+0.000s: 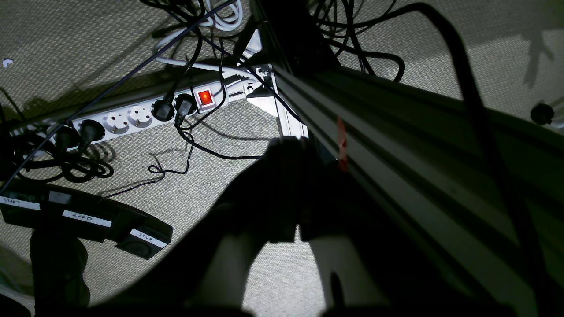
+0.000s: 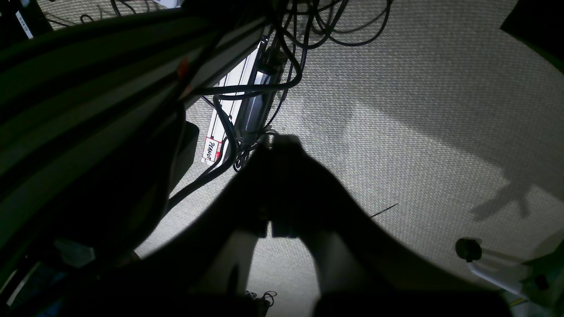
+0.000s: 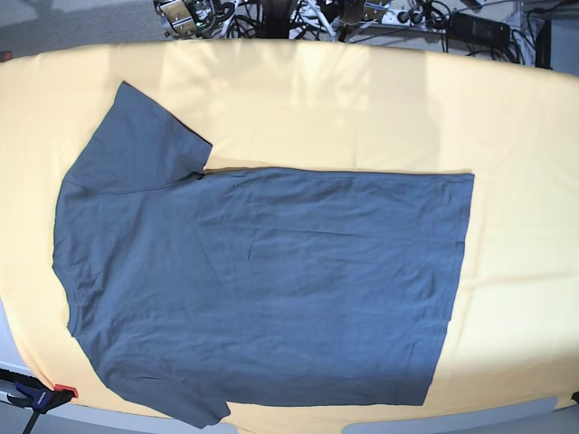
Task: Fold the T-shirt properly
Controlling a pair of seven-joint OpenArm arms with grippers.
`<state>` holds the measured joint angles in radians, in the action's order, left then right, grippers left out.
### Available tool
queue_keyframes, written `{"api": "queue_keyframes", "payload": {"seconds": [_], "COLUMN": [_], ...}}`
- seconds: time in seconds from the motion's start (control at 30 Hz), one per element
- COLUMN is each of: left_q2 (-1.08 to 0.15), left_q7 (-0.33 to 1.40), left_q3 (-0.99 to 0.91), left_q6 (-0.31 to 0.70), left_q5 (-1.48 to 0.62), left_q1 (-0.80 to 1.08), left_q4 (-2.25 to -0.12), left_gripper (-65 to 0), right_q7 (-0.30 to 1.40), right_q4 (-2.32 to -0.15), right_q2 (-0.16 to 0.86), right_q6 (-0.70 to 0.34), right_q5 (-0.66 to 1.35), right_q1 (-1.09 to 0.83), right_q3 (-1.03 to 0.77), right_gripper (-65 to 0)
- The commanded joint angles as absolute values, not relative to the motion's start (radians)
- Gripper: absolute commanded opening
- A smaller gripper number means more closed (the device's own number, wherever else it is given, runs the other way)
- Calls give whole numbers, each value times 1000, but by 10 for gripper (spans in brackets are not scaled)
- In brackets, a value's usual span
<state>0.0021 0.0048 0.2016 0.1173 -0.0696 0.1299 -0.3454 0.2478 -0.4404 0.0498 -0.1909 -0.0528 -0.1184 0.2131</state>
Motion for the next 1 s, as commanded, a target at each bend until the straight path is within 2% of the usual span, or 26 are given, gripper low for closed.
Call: {"api": "queue_keyframes", "payload": {"seconds": [0.0, 0.53, 0.77, 0.97], "left_q2": [16, 17, 16, 2], "left_q7": [8, 10, 134, 217], "left_q3": [202, 202, 202, 205], "left_q6": [137, 138, 152, 202], "left_q5": [-63, -63, -56, -57], "left_q1": [135, 135, 152, 277], "left_q4": [-352, -352, -359, -480], "left_gripper": [-650, -650, -650, -650], "right_q7": [244, 240, 286, 294], "right_q4": [-450, -450, -451, -530], "right_q2": [52, 52, 56, 95], "right_q6": [-191, -229, -282, -330], "right_q5": [-53, -54, -58, -59], "right_q1": [-116, -116, -148, -286], "right_q3": [210, 210, 210, 210], "right_gripper": [-650, -650, -650, -650]}}
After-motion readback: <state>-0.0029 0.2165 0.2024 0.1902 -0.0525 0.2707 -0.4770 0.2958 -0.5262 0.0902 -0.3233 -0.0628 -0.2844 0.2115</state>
